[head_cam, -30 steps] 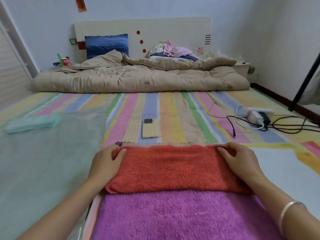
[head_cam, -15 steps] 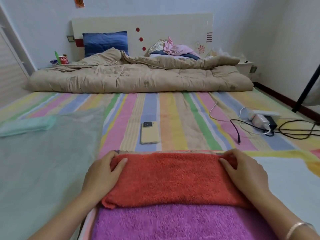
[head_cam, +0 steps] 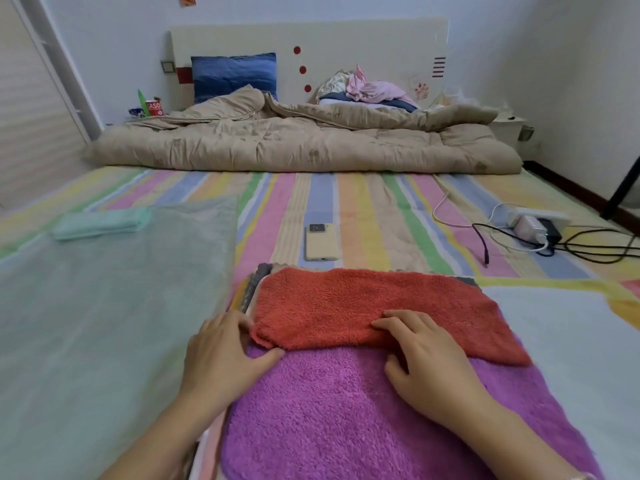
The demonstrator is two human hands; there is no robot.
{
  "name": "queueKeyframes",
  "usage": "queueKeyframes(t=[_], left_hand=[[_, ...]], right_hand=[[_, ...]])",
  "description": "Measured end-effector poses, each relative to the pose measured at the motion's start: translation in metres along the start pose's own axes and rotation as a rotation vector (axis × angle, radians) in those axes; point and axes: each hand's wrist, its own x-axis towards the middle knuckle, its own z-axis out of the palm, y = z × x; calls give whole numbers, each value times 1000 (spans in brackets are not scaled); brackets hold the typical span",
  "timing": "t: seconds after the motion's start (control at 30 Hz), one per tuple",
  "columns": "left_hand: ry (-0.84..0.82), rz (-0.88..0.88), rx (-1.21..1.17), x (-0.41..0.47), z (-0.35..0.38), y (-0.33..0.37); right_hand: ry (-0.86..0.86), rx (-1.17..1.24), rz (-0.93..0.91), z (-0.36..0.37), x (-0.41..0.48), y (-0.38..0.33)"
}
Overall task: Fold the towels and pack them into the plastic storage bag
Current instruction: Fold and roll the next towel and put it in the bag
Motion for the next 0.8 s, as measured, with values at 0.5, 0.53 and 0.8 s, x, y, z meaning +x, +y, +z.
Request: queueKeyframes(t=[0.5, 0.53, 0.8], left_hand=[[273, 394, 112, 5, -32, -4], [190, 329, 126, 5, -32, -10], [325, 296, 3, -4, -24, 28]], right_hand=[[-21, 101, 69, -1, -10, -4], [-23, 113, 68, -1, -10, -3], [132, 512, 581, -43, -31, 4]])
